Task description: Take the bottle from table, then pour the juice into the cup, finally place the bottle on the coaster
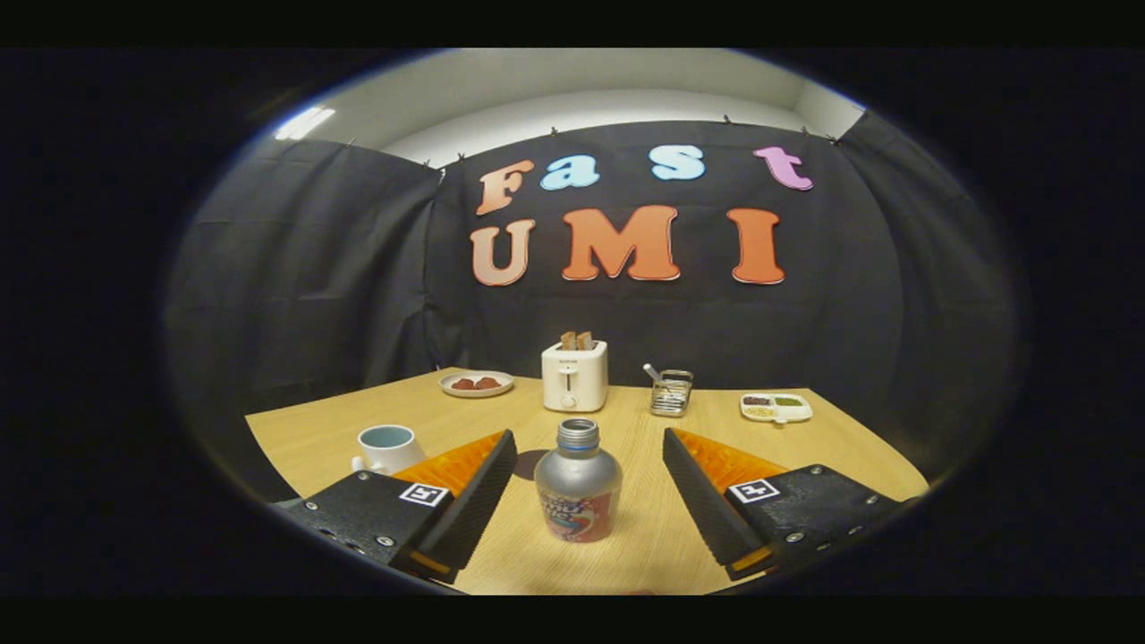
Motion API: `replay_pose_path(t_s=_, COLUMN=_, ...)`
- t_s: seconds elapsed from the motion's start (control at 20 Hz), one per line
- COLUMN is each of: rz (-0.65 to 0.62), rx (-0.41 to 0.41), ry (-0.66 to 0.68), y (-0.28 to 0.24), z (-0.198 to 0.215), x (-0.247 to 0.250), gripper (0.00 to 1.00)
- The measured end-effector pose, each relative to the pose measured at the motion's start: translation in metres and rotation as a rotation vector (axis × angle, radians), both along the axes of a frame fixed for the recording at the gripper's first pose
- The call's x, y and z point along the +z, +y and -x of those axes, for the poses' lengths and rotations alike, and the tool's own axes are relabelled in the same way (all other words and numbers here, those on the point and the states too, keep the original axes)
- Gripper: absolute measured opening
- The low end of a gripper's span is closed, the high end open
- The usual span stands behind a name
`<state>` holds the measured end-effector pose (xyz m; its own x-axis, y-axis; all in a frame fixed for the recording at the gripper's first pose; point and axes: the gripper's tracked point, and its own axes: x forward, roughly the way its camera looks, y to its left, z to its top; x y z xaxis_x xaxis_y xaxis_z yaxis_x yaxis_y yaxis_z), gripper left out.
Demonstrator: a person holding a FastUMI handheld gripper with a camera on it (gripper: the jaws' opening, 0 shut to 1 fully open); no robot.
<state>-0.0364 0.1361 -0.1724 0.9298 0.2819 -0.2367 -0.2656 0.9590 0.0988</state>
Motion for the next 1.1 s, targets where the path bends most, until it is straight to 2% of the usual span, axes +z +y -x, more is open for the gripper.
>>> replay_pose_path(t_s=0.45, rz=-0.011, rx=0.036, ry=0.083, y=0.024, z=-0.007, x=-0.062, gripper=0.98)
replay_pose_path(t_s=0.85, rz=0.012, rx=0.009, ry=0.143, y=0.028, z=-0.011, x=-0.095, gripper=0.98)
replay_pose_path(t_s=0.95, rz=0.014, rx=-0.003, ry=0.16, y=0.027, z=-0.01, x=-0.102, gripper=0.96)
replay_pose_path(t_s=1.1, rz=0.018, rx=-0.029, ry=0.185, y=0.024, z=-0.011, x=-0.108, gripper=0.83)
